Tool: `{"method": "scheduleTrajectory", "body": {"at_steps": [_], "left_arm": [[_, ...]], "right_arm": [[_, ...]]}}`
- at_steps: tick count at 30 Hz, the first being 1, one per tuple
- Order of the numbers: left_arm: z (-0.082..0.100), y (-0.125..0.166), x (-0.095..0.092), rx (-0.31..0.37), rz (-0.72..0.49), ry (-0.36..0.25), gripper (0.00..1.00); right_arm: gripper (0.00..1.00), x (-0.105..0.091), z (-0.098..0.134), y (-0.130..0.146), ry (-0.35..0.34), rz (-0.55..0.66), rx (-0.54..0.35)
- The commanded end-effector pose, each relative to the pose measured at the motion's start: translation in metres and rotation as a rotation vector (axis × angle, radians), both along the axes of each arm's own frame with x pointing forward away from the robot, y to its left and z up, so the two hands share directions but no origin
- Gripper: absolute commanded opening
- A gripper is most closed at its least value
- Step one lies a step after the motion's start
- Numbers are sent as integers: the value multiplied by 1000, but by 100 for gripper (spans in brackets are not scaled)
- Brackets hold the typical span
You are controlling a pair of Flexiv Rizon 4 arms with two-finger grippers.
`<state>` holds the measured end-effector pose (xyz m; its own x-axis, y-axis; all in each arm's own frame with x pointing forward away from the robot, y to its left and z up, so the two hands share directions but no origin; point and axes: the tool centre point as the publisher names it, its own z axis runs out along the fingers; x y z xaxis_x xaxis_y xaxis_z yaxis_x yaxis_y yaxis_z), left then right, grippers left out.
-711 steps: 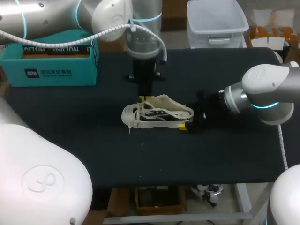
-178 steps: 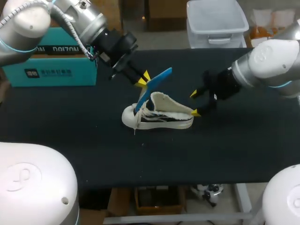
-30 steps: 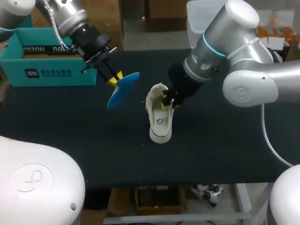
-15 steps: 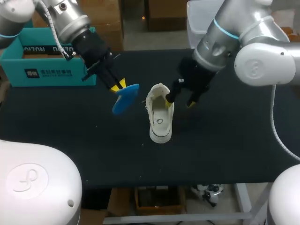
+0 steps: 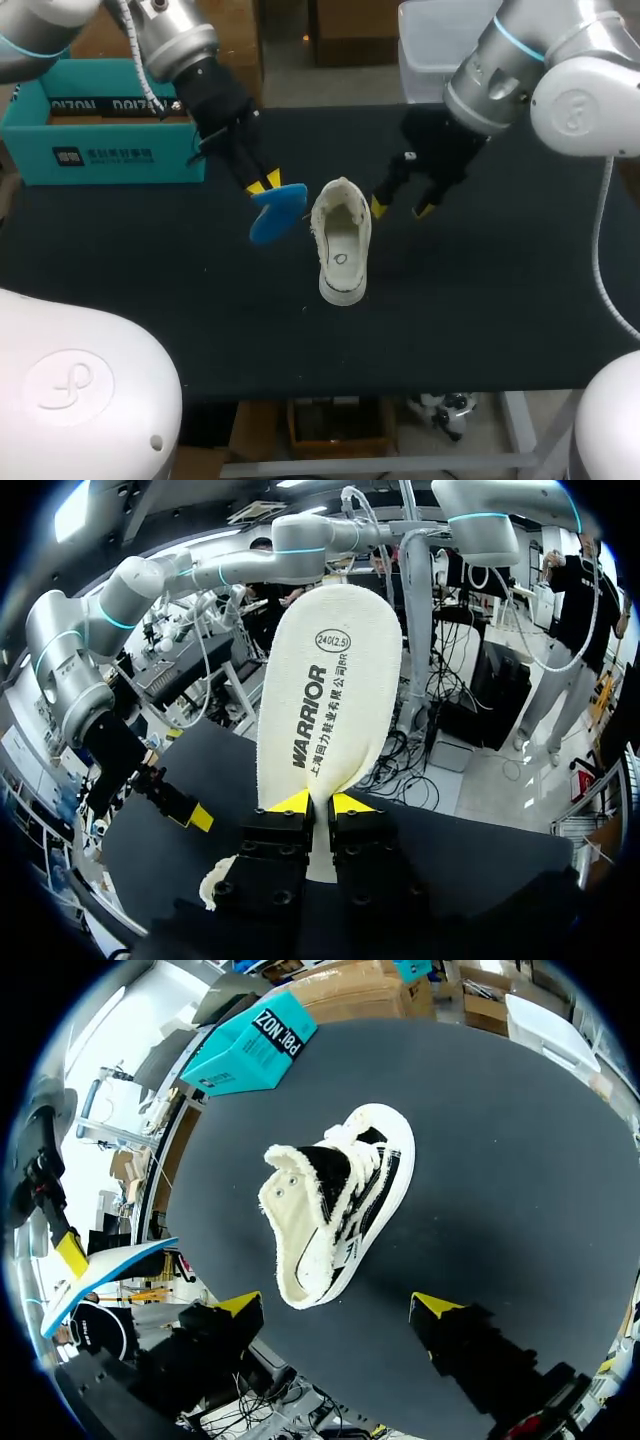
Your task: Open the shoe tongue, take the insole out of the shoe, put the insole back into the shoe, and pack the shoe into the shoebox
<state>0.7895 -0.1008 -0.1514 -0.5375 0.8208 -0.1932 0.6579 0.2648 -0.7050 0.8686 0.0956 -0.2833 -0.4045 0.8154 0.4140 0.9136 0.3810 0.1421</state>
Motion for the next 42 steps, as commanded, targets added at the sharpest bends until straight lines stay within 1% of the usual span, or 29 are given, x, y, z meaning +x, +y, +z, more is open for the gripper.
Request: {"method": "scheduleTrajectory", "body": {"at_steps": [1,3,4,5,6,7,8,10,11,12,13,14,15,16,17,18,19,21,23,28,32,33,34,38,39,42], "left_arm": [[0,-1,4,5,-10,8,0],[0,-1,4,5,-10,8,0],[-1,0,1,2,-19,-11,0],[-2,0,-1,0,-11,-19,0],[-2,-1,-5,-10,-29,-31,0],[-2,-1,-8,-14,-38,-44,0],[-2,-3,-11,-17,-46,-61,0],[-1,-7,-15,-41,-85,-59,0],[-1,-10,-18,-52,-105,-69,0],[-1,-10,-18,-52,-105,-69,0],[0,-17,-21,-72,-139,-69,0],[1,-20,-23,-82,-157,-72,0],[1,-24,-24,-87,-163,-68,0],[2,-27,-25,-101,-178,-58,0],[2,-29,-25,-114,-182,-51,0],[3,-33,-23,-133,-183,-32,0],[3,-35,-21,-156,-182,-10,0],[3,-38,-17,-184,-178,30,0],[3,-40,-12,-215,-161,57,0],[4,-39,-2,-268,-130,101,0],[2,-39,4,-294,-115,136,0],[1,-39,7,-315,-117,163,0],[-1,-39,9,-324,-115,175,0],[-7,-40,16,-351,-118,247,0],[-9,-39,18,-367,-126,279,0],[-14,-37,22,-396,-124,331,0]], "right_arm": [[100,-1,0,-1,0,0,0],[100,-1,0,-1,0,0,0],[100,-1,0,-1,0,0,0],[100,-1,0,-1,0,0,0],[100,-1,0,-1,0,0,0],[100,0,2,-2,9,-19,2],[100,-1,3,-2,45,-28,29],[100,-3,5,-5,116,-72,28],[100,-5,6,-6,159,-92,45],[100,-5,6,-6,159,-92,45],[100,-10,8,-7,229,-135,58],[100,-13,9,-8,275,-158,67],[100,-15,9,-9,294,-178,65],[100,-18,10,-10,335,-202,89],[100,-20,9,-10,351,-209,85],[100,-23,10,-10,372,-231,95],[100,-26,9,-10,417,-252,109],[100,-31,8,-9,454,-270,113],[100,-34,6,-8,506,-296,126],[100,-40,5,-8,593,-343,152],[100,-40,5,-9,619,-355,164],[100,-40,6,-8,645,-354,181],[100,-40,6,-7,659,-352,171],[100,-40,6,-7,659,-352,171],[100,-40,6,-7,659,-352,171],[100,-40,6,-7,659,-352,171]]}}
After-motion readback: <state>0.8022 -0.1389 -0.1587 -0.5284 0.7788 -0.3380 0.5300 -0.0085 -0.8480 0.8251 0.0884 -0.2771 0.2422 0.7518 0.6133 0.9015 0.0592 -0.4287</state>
